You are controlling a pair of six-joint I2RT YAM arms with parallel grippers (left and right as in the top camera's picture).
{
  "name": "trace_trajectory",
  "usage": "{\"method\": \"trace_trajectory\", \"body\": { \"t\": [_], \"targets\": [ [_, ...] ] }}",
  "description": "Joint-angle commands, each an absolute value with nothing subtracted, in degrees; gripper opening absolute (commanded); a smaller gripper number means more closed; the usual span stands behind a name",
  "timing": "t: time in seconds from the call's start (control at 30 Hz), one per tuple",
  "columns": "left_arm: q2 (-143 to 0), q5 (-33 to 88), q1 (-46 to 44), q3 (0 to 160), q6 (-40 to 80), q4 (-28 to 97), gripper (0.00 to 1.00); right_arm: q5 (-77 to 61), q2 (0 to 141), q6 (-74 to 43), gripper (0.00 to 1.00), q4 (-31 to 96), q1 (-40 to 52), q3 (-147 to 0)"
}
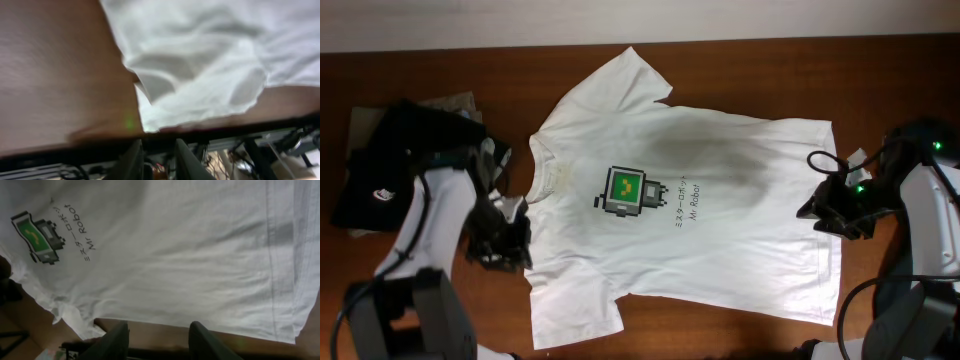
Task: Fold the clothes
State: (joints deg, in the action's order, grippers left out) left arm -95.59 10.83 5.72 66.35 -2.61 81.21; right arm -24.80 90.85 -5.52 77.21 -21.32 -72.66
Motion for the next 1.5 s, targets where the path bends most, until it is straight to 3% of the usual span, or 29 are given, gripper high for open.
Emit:
{"method": "trace_trajectory", "body": {
  "t": [0.0,0.07,0.13,0.27,0.37,0.5,0.63,0.67,0.7,0.8,0.83,0.93,0.97,1.07,1.23,1.33,1.47],
  "targets": [
    [-91.0,14.7,4.2,60.6,3.1,75.8,0.43,-24.8,89.6,-4.7,0.45,76.2,-21.0,-73.3],
    [-91.0,18.1,3.2,57.4,6.4,73.8,0.43,-24.9,89.6,-4.7,0.45,76.1,-21.0,-73.3],
    [-91.0,19.5,1.0,51.2,8.7,71.5,0.36,-24.8,89.6,-4.7,0.46,76.0,-21.0,-73.3],
    [-91.0,15.9,-2.6,44.0,15.2,62.3,0.40,-24.8,89.6,-4.7,0.47,76.1,-21.0,-73.3],
    [-91.0,10.7,-6.5,40.1,21.8,58.2,0.60,-24.0,89.6,-4.7,0.47,76.1,-21.0,-73.3],
    [-91.0,11.0,-7.0,40.2,21.8,56.4,0.99,-23.6,89.6,-4.7,0.46,76.1,-21.0,-73.3],
    [-91.0,20.7,-7.0,40.2,21.8,52.5,0.99,-23.3,89.6,-4.6,0.46,76.1,-21.0,-73.3],
    [-91.0,20.1,-7.2,40.1,21.9,52.6,0.71,-23.3,89.6,-4.6,0.47,76.1,-21.0,-73.3],
    [-91.1,16.8,-7.2,39.8,26.0,52.7,0.62,-23.4,89.6,-4.6,0.47,76.0,-21.0,-73.3],
    [-91.8,13.2,-7.2,38.2,32.8,52.7,0.79,-23.4,89.6,-4.6,0.46,76.1,-21.0,-73.3],
    [-92.4,12.1,-7.2,38.1,33.3,52.7,0.78,-23.4,89.6,-4.6,0.46,76.1,-21.0,-73.3],
    [-93.3,11.1,-7.1,38.1,33.4,52.5,0.12,-23.3,89.6,-4.7,0.46,76.1,-21.0,-73.3],
    [-93.3,11.1,-7.1,38.3,33.4,52.5,0.00,-23.4,89.6,-4.7,0.47,76.2,-21.0,-73.3],
    [-92.7,11.5,-7.1,41.4,32.9,55.2,0.00,-23.3,89.6,-6.0,0.50,76.1,-22.1,-73.3],
    [-86.3,8.7,-7.1,53.9,29.9,61.0,0.00,-23.2,89.6,-7.7,0.49,80.3,-33.3,-70.2],
    [-84.6,8.7,-7.1,54.0,29.9,61.2,0.00,-17.7,89.6,-12.6,0.49,81.6,-33.5,-62.9],
    [-84.5,8.9,-7.1,54.0,29.9,61.3,0.00,-13.0,89.6,-22.0,0.49,73.1,-33.5,-49.6]
  ]
}}
